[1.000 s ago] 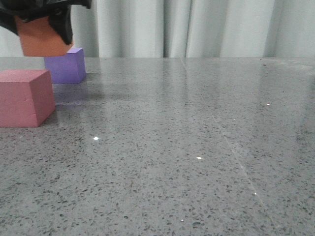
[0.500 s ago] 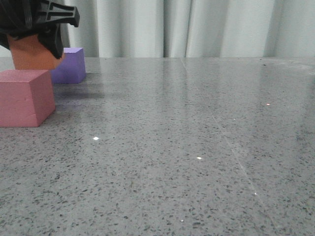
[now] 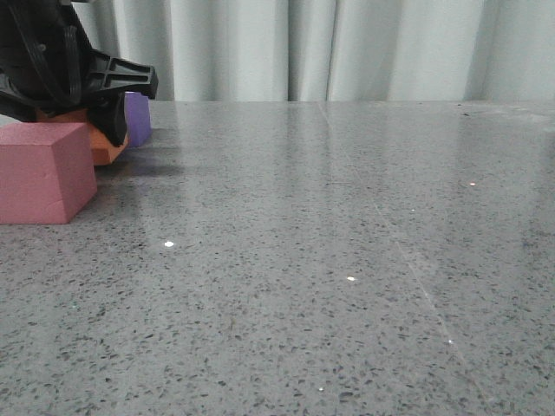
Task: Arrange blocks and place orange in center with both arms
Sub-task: 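Carry the orange cube with the left gripper beside the purple cube, then lower the orange cube between purple and pink cubes, open left gripper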
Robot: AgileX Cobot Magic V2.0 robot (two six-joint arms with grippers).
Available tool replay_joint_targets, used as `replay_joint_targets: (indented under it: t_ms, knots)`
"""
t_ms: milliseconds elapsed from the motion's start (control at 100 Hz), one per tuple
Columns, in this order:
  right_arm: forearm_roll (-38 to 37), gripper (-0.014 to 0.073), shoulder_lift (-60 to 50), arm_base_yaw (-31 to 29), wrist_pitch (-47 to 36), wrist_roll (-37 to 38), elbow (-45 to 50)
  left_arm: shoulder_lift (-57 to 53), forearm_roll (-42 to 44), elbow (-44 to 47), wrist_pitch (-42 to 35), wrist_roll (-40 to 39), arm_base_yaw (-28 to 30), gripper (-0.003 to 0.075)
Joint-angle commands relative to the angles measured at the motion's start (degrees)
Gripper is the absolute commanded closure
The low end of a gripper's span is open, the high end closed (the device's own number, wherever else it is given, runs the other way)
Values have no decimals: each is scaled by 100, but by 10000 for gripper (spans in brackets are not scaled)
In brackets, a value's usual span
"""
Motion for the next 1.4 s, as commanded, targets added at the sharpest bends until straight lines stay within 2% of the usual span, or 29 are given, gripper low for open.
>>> replay_joint_targets:
  t_ms: [0, 110, 220, 320, 470, 540, 1080, 1390]
  knots:
    - [0, 661, -122, -23, -523, -42, -78, -212, 108, -164, -240, -17, 8, 672]
    - [0, 661, -122, -23, -523, -42, -78, -212, 108, -164, -250, -14, 8, 659]
    - [0, 661, -122, -23, -523, -42, -78, -212, 108, -164, -298, -4, 8, 593]
    - [0, 661, -122, -23, -523, -42, -78, -212, 108, -164, -402, 105, 8, 487]
    - [0, 661, -122, -23, -523, -42, -78, -222, 98, -164, -548, 258, 8, 269]
    - [0, 661, -122, -23, -523, -42, -78, -222, 86, -164, -480, 258, 8, 213]
    - [0, 661, -122, -23, -523, -42, -78, -300, 74, -164, -281, 258, 8, 204]
    - [0, 661, -122, -23, -523, -42, -78, -1114, 120, -164, -110, 283, 8, 205]
